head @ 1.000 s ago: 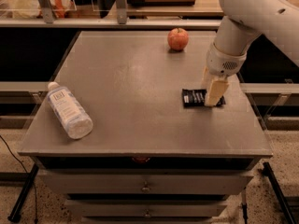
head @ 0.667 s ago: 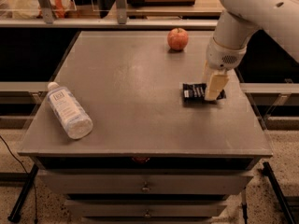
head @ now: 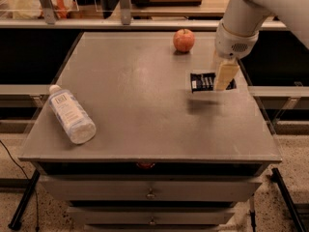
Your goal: Move rxbar blueberry near apple
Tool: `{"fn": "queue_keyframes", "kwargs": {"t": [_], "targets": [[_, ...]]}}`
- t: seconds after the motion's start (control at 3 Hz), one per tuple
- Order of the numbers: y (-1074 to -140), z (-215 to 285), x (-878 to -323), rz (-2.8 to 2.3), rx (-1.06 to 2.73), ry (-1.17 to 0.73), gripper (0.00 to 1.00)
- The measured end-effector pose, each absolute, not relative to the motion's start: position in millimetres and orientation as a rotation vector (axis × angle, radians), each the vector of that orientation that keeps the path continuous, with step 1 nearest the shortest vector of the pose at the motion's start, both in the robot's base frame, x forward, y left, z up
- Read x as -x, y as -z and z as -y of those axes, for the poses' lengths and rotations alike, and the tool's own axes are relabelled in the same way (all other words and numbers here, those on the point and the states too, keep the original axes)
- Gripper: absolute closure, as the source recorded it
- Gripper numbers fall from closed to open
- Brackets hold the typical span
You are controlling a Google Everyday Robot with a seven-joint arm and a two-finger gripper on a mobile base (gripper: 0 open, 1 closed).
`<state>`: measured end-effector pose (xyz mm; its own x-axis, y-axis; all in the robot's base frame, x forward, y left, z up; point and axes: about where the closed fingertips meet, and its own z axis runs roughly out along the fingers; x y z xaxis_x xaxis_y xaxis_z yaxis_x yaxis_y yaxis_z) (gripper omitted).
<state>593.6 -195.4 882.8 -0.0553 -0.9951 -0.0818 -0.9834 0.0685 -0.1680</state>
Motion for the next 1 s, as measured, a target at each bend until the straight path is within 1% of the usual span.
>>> {"fn": "queue_keyframes", "kwargs": {"t": [0.33, 0.67, 1.0], "targets": [[-894, 196, -621, -2.118, 2.035, 0.192, 1.00], [-905, 198, -666, -2.072, 2.042, 0.296, 1.00], [-914, 207, -712, -2.064, 1.951, 0.363, 1.00]]}}
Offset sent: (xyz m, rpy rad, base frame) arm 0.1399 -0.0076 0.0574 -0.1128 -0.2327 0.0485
